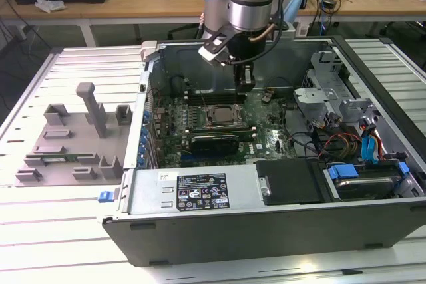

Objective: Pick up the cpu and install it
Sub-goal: 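Close the cpu cover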

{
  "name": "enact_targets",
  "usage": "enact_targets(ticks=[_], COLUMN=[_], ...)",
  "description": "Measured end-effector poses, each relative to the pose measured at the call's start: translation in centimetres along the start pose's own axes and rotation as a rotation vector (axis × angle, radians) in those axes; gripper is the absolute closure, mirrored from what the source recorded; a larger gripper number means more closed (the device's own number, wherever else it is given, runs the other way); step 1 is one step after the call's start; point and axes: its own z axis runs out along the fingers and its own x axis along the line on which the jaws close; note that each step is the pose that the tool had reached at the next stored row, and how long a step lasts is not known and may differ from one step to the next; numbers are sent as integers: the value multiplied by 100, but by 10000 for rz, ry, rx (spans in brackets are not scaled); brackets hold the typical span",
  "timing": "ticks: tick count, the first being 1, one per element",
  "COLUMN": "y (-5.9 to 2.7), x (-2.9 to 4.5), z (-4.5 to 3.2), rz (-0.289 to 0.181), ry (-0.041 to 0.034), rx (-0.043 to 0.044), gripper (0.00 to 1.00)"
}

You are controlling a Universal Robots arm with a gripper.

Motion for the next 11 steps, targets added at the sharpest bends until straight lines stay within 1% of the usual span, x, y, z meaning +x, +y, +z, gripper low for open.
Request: enact_targets(ticks=[4, 8, 11], y=[-63, -128, -210], x=[-10, -38, -66], z=[11, 27, 47], rz=[-14, -21, -28], ry=[0, 0, -2], rx=[-1, -1, -1], gripper=[89, 89, 89])
